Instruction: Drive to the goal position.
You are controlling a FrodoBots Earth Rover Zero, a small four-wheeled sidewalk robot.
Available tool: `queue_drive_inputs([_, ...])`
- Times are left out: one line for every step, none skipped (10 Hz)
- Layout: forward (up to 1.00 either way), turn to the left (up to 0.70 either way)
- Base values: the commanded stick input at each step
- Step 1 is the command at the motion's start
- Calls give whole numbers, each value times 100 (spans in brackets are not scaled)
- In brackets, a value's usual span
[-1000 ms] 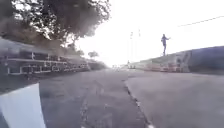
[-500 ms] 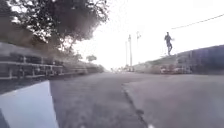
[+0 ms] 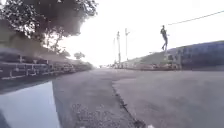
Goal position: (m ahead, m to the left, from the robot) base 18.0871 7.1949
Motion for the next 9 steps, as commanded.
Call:
queue_drive_inputs([70,0])
queue_drive_inputs([70,0])
queue_drive_inputs([70,0])
queue_drive_inputs([70,0])
queue_drive_inputs([70,0])
queue_drive_inputs([70,0])
queue_drive_inputs([70,0])
queue_drive_inputs([70,0])
queue_drive_inputs([70,0])
